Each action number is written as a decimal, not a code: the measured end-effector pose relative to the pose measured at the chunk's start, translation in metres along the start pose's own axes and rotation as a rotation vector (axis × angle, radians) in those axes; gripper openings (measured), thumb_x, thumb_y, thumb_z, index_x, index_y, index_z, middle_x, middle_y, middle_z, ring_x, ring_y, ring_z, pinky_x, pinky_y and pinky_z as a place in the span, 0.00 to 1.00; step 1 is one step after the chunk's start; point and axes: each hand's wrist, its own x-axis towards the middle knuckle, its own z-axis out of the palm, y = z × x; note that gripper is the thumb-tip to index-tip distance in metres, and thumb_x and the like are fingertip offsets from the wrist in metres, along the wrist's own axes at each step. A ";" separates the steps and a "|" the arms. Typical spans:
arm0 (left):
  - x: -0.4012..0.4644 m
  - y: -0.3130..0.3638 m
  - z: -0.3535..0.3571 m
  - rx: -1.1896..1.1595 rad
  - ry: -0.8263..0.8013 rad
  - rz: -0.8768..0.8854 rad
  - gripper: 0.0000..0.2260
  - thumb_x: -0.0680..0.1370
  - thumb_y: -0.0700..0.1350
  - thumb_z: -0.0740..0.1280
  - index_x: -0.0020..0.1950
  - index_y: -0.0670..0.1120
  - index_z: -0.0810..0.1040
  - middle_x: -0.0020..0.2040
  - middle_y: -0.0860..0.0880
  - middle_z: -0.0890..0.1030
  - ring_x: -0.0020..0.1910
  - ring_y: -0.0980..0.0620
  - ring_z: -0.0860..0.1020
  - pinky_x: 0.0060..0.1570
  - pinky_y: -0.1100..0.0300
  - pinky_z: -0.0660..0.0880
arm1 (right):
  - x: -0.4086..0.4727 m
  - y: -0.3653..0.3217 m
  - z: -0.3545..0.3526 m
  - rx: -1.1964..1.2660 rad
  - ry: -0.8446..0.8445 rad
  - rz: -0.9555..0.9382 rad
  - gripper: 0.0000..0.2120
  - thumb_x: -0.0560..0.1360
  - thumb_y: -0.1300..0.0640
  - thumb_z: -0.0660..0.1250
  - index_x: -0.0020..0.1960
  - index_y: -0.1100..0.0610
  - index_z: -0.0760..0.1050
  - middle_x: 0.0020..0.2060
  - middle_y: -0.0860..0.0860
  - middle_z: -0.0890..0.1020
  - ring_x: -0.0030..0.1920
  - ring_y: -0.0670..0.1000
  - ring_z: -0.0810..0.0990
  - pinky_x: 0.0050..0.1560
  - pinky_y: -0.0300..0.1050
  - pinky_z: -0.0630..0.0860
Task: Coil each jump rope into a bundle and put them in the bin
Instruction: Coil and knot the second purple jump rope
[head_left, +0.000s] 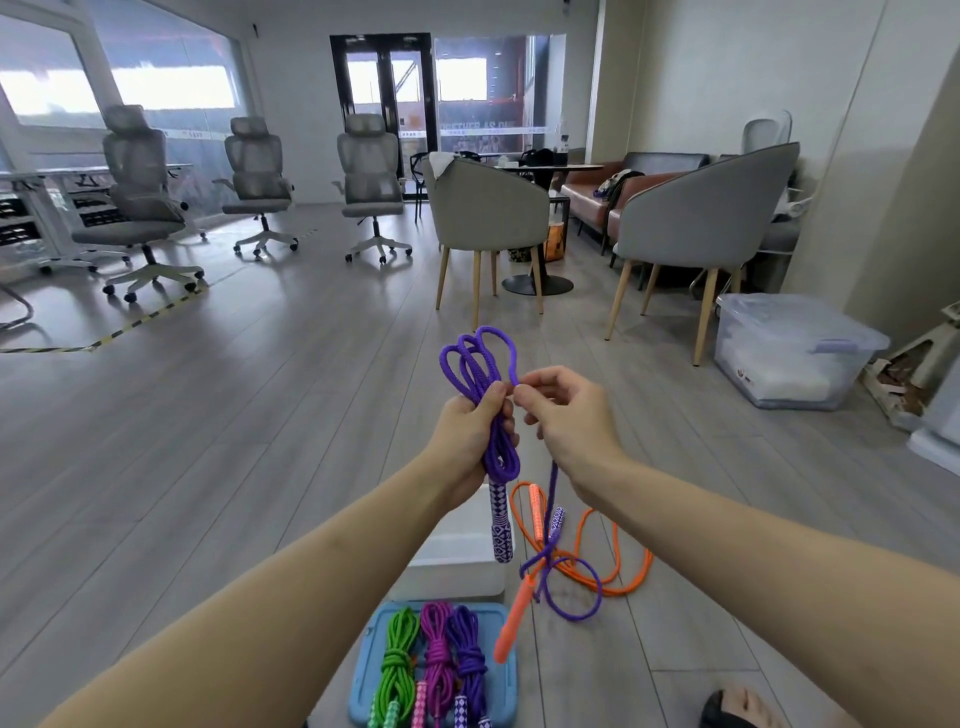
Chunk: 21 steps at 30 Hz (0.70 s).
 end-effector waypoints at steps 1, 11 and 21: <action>0.000 -0.002 0.002 -0.005 0.005 -0.012 0.11 0.86 0.44 0.61 0.56 0.38 0.78 0.37 0.47 0.76 0.34 0.52 0.75 0.40 0.56 0.76 | -0.001 0.000 0.002 0.012 -0.014 -0.004 0.03 0.79 0.60 0.71 0.52 0.56 0.82 0.41 0.53 0.85 0.36 0.41 0.81 0.36 0.33 0.75; 0.003 0.005 0.008 -0.087 0.038 0.019 0.11 0.86 0.46 0.61 0.53 0.40 0.78 0.42 0.44 0.83 0.40 0.47 0.81 0.39 0.52 0.79 | 0.000 0.000 0.005 0.058 -0.107 0.157 0.07 0.79 0.60 0.72 0.52 0.61 0.75 0.40 0.57 0.81 0.31 0.47 0.79 0.32 0.40 0.77; 0.031 0.051 -0.014 -0.539 0.140 0.078 0.10 0.86 0.48 0.58 0.47 0.46 0.71 0.32 0.53 0.71 0.25 0.57 0.67 0.25 0.64 0.69 | -0.005 -0.008 -0.032 -0.174 -0.560 0.068 0.12 0.84 0.53 0.65 0.53 0.63 0.77 0.31 0.53 0.74 0.29 0.47 0.69 0.29 0.39 0.67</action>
